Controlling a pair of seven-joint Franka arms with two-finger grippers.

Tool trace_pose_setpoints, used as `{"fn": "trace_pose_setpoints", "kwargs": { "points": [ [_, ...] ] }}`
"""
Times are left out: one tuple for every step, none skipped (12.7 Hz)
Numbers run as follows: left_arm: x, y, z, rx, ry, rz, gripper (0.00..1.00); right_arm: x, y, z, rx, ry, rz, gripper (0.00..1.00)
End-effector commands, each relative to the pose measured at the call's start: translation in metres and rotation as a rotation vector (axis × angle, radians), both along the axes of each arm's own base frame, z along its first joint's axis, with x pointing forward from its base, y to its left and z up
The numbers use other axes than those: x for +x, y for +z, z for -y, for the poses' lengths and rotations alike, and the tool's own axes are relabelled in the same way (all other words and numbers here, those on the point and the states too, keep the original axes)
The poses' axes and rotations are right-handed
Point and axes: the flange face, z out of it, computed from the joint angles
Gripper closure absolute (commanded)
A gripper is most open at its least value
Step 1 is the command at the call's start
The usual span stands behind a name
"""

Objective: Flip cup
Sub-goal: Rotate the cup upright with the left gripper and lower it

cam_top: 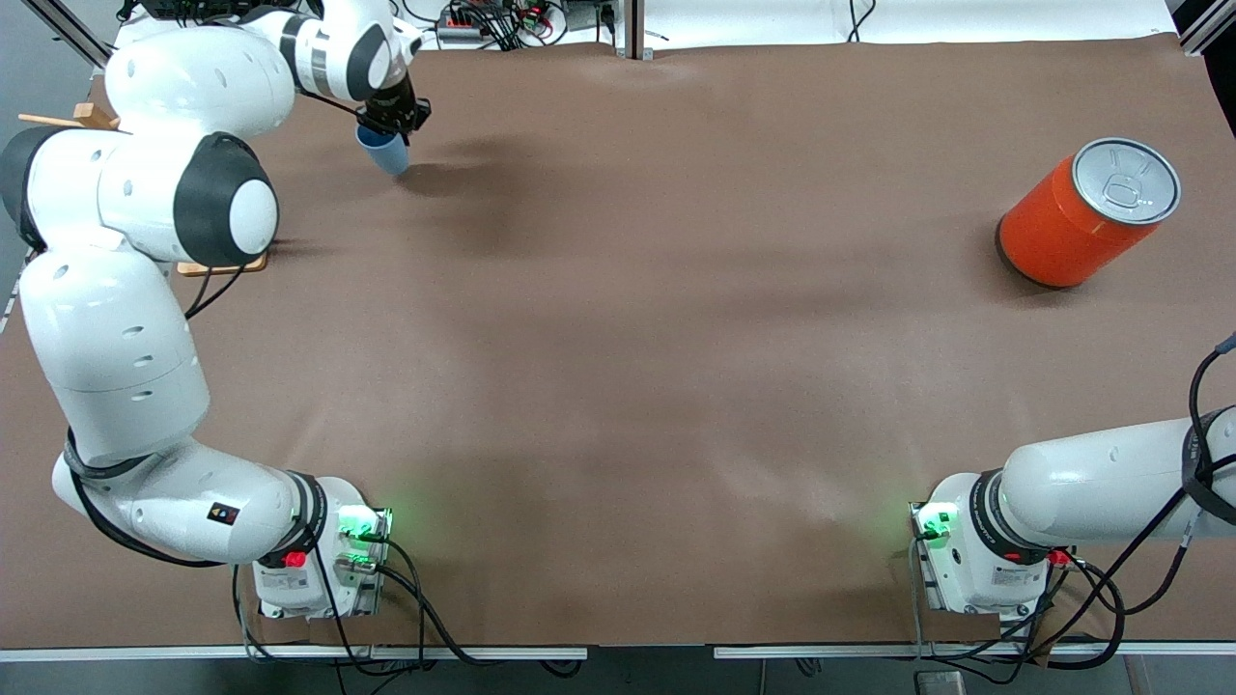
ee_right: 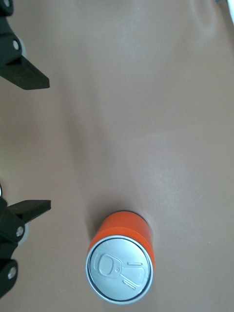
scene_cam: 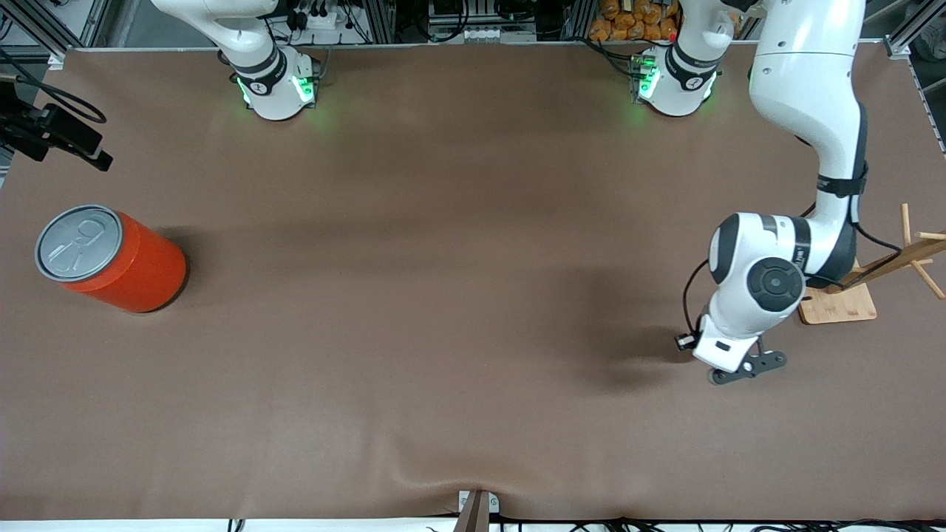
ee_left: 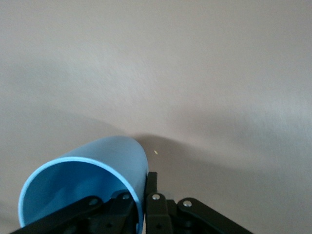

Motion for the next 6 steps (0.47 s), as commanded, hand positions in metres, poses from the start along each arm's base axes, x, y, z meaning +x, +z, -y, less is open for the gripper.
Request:
{"fn": "trace_pose_setpoints", "kwargs": {
  "points": [
    [-0.020, -0.003, 0.008, 0.027, -0.013, -0.045, 1.00, 0.001, 0.004, -0.012, -0.070, 0.129, 0.000, 0.00],
    [-0.025, -0.004, 0.006, 0.027, -0.013, -0.055, 1.00, 0.000, 0.004, -0.009, -0.066, 0.134, -0.001, 0.00],
    [-0.029, -0.003, 0.004, 0.025, -0.010, -0.060, 1.00, 0.000, 0.002, -0.007, -0.060, 0.130, -0.007, 0.00],
    [-0.031, -0.003, 0.001, 0.025, -0.002, -0.066, 0.90, 0.000, 0.001, -0.006, -0.058, 0.125, -0.011, 0.00],
    [-0.032, -0.004, -0.001, 0.028, 0.004, -0.082, 0.42, 0.000, 0.000, -0.004, -0.055, 0.123, -0.015, 0.00],
    [-0.032, -0.002, -0.002, 0.029, 0.004, -0.092, 0.00, 0.000, -0.003, -0.004, -0.052, 0.122, -0.019, 0.00]
  ]
}}
